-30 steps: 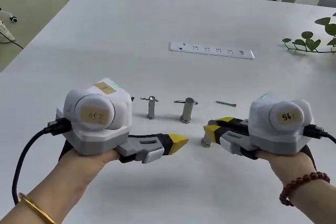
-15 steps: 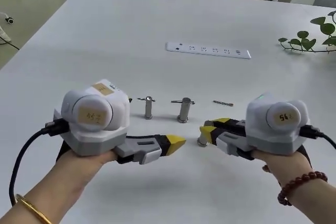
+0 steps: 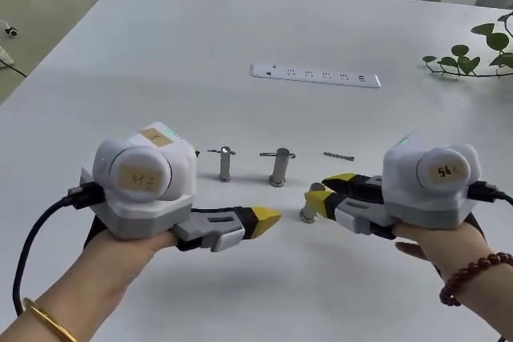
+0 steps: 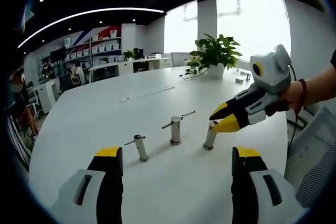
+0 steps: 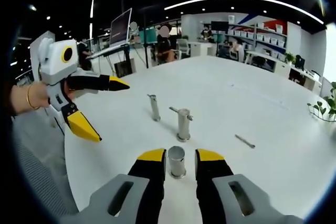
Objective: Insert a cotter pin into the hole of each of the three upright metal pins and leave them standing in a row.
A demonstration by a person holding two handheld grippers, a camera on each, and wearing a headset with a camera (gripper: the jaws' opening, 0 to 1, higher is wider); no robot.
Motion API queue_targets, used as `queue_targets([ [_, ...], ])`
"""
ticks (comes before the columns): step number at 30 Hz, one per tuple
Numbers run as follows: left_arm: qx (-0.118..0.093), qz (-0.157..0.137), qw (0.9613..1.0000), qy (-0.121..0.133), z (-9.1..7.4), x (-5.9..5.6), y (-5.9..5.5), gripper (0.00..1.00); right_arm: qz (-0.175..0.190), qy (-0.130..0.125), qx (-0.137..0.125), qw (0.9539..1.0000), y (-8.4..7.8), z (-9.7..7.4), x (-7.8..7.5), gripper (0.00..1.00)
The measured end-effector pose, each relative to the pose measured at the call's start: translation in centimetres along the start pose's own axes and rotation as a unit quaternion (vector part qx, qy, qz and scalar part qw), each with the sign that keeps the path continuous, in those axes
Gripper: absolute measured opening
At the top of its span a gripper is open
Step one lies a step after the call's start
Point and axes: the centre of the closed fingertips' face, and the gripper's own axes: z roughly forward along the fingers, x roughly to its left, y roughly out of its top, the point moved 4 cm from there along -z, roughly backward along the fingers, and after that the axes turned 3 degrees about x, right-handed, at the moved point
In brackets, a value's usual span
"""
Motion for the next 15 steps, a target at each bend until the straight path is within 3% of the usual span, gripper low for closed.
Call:
queue_targets([
  [2,0.001,0.000,1.0000,0.000,0.0,0.0,0.0,0.84,0.012,0.005,0.000,0.9999,0.2,-0.3,-0.4,0.19],
  [9,0.004,0.001,1.0000,-0.001,0.1,0.0,-0.1,0.84,0.005,0.006,0.009,0.9999,0.9,-1.3,-1.2,0.18],
  [15,0.005,0.001,1.0000,-0.001,0.2,-0.1,-0.1,0.84,-0.020,0.000,0.024,0.9995,3.0,-1.9,-2.7,0.15],
])
